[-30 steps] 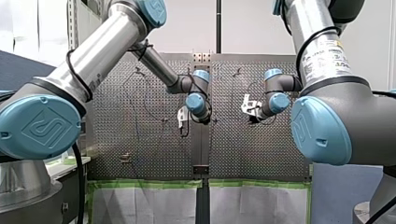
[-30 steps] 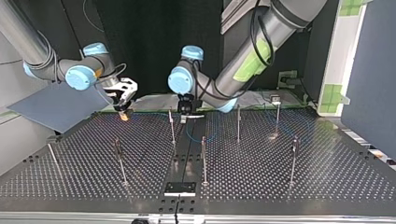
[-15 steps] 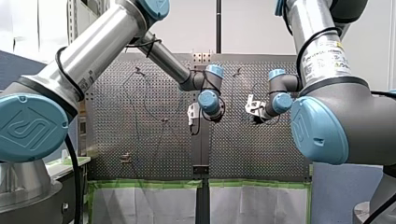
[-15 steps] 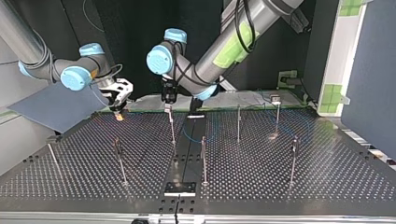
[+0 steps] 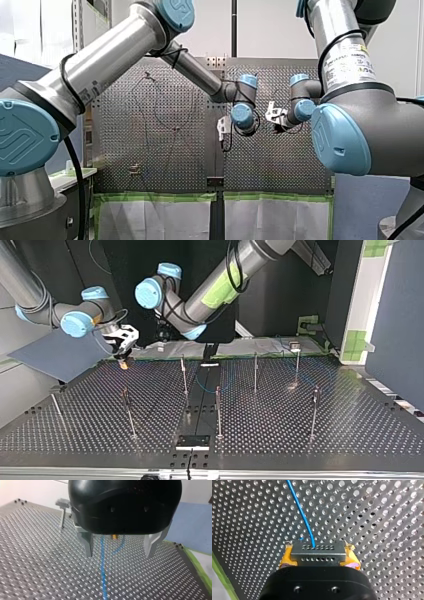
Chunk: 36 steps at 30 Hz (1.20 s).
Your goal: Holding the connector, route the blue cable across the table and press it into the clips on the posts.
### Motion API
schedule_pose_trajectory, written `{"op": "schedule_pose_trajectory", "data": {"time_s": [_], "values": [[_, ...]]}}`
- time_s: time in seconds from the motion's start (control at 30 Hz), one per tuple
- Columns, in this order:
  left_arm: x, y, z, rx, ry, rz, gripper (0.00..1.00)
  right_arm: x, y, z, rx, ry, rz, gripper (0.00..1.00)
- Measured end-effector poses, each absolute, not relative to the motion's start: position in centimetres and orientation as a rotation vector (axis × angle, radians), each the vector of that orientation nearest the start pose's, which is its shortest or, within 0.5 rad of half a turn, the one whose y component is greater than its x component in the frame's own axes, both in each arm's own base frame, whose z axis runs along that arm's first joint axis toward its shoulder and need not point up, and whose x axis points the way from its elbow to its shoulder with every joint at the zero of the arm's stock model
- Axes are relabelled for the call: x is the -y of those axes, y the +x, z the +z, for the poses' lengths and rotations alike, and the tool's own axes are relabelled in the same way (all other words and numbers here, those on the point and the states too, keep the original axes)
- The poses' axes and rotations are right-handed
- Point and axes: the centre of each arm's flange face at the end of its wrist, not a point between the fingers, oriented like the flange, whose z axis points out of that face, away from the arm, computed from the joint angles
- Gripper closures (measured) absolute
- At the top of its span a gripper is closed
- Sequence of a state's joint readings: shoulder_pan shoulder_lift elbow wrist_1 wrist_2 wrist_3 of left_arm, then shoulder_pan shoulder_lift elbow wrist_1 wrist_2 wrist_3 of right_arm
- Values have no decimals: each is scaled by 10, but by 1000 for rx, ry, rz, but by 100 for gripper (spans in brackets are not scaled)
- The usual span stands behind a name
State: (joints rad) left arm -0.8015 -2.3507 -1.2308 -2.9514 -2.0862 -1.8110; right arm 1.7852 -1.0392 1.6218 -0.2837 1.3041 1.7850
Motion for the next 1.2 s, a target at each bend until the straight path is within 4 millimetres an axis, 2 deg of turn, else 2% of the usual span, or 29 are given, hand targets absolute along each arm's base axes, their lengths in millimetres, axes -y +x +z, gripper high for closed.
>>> {"op": "schedule_pose_trajectory", "data": {"time_s": [0.27, 0.53, 0.7, 1.03, 1.2], "values": [[581, 455, 159, -1782, 85, -253, 0, 560, 281, 190, -1890, -2291, -2047, 100], [592, 472, 182, -1723, 20, -259, 0, 559, 281, 189, -1887, -2297, -2046, 100], [593, 474, 187, -1714, 9, -259, 0, 559, 281, 190, -1885, -2298, -2047, 100], [603, 488, 158, -1755, 30, -250, 0, 559, 281, 189, -1885, -2298, -2047, 100], [606, 499, 162, -1738, 7, -251, 0, 559, 282, 189, -1883, -2298, -2047, 100]]}}
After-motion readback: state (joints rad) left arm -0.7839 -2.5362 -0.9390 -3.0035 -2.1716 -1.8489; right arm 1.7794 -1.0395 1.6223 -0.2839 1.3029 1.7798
